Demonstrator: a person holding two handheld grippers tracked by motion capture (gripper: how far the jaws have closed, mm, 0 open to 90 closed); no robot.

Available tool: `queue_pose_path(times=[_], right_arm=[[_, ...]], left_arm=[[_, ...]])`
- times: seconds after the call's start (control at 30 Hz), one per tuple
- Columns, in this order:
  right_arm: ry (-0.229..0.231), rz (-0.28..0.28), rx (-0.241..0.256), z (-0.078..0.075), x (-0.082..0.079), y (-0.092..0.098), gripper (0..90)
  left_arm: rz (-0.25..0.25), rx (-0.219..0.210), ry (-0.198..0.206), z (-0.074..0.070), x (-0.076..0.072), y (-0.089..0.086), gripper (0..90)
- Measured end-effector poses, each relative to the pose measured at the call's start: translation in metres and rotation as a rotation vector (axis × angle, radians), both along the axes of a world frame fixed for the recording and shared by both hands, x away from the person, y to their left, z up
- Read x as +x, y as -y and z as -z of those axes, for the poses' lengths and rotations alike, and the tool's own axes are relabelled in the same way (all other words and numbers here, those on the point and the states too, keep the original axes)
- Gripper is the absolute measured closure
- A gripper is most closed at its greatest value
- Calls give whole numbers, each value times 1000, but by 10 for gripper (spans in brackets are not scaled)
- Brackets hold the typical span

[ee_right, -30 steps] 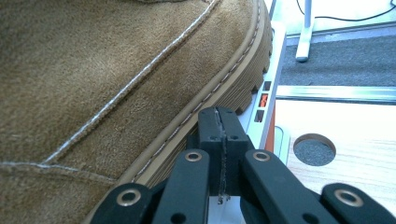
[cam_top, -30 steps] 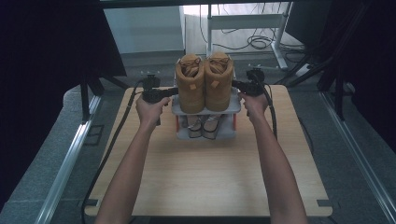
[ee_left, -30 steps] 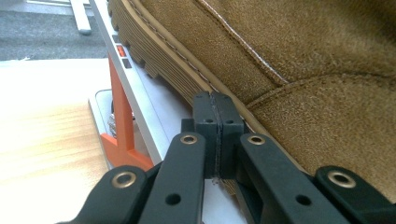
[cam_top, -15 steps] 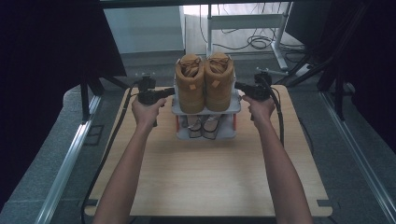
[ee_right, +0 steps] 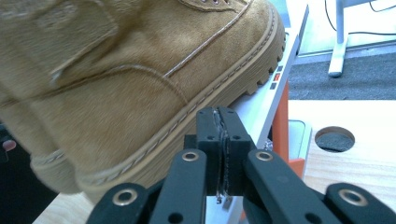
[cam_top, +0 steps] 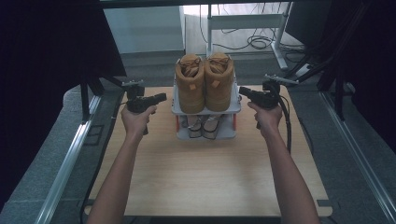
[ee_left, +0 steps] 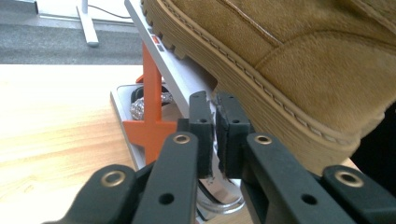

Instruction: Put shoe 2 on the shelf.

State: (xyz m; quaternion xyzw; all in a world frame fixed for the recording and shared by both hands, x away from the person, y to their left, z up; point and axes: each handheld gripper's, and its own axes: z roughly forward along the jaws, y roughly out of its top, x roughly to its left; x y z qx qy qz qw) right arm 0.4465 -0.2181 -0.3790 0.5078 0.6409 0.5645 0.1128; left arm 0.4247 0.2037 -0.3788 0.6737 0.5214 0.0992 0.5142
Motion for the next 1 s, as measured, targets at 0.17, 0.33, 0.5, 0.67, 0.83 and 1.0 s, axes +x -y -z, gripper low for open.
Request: queue_pose_path(times=[0.17,0.33,0.5,0.67,0.83,1.0], right_arm=[[14,-3,11,1,-15,11,819],[21,-1,17,4,-27,24,787],[27,-4,7,8,-39,34,743],[30,-2,-6,17,-51,40,711],[16,-3,2,36,-60,44,700],[2,0,14,51,-63,47,696]], left_arm=[[8,14,12,2,-11,-6,781],[23,32,32,6,-22,-9,733],[26,30,32,15,-29,-15,680],[37,22,31,29,-38,-20,625],[41,20,32,39,-45,-24,583],[41,24,20,51,-49,-26,560]])
